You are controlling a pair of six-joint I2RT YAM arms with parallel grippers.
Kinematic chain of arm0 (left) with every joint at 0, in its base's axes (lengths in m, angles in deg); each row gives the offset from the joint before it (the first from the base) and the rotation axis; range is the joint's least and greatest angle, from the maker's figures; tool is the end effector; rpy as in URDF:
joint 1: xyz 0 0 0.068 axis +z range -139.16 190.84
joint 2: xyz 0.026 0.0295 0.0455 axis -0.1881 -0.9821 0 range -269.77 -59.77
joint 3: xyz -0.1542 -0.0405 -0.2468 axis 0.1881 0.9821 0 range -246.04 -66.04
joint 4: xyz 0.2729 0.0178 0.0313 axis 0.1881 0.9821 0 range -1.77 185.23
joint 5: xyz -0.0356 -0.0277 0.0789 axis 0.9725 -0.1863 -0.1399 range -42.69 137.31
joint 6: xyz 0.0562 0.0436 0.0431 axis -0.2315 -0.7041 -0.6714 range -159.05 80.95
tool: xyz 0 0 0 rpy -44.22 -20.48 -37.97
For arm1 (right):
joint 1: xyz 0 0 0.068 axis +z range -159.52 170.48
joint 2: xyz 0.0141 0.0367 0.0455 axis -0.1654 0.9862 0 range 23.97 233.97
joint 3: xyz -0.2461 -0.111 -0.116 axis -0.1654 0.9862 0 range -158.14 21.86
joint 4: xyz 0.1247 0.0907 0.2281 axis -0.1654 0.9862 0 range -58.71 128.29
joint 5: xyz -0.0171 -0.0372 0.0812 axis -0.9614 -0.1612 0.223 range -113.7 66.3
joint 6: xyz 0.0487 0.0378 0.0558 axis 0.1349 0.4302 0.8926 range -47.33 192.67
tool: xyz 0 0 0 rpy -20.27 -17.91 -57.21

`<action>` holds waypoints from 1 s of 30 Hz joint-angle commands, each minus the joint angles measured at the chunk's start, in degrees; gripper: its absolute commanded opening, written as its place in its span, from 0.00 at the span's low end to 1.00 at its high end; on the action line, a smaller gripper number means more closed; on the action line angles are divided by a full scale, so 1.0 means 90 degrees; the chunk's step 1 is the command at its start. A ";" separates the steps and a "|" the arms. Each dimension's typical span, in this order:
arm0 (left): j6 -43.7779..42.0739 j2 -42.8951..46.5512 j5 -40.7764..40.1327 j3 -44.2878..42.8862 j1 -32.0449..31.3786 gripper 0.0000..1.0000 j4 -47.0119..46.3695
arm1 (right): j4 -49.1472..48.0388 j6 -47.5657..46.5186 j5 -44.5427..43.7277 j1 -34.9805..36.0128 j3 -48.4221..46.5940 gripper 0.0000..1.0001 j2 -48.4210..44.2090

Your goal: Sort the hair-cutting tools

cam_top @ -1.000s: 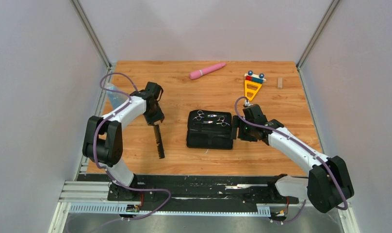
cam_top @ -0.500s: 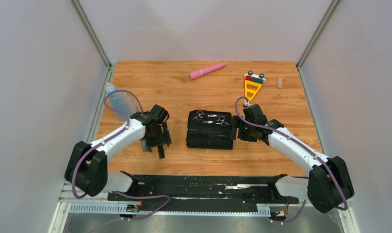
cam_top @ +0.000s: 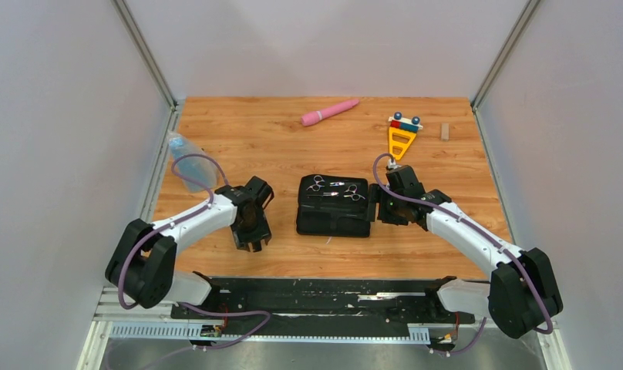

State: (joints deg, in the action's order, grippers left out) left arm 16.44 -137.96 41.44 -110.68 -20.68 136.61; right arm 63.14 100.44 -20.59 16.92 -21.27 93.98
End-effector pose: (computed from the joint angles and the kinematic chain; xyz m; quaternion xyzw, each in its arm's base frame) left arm 0.2013 -0.1148 0.1548 -0.2104 0.9738 -0.0113 0.0861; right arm 0.2286 0.1182 0.1928 0.0038 0.9627 0.1460 0.2278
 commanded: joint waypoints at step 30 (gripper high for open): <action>0.0074 -0.0861 -0.0285 0.0114 -0.0035 0.57 -0.0592 | -0.0202 0.0049 -0.0063 -0.0033 -0.0012 0.69 -0.0333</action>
State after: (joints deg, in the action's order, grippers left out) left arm 17.57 -143.49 42.53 -109.74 -20.95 134.86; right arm 63.19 100.46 -20.61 16.92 -21.14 92.32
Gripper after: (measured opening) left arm 0.574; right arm 0.688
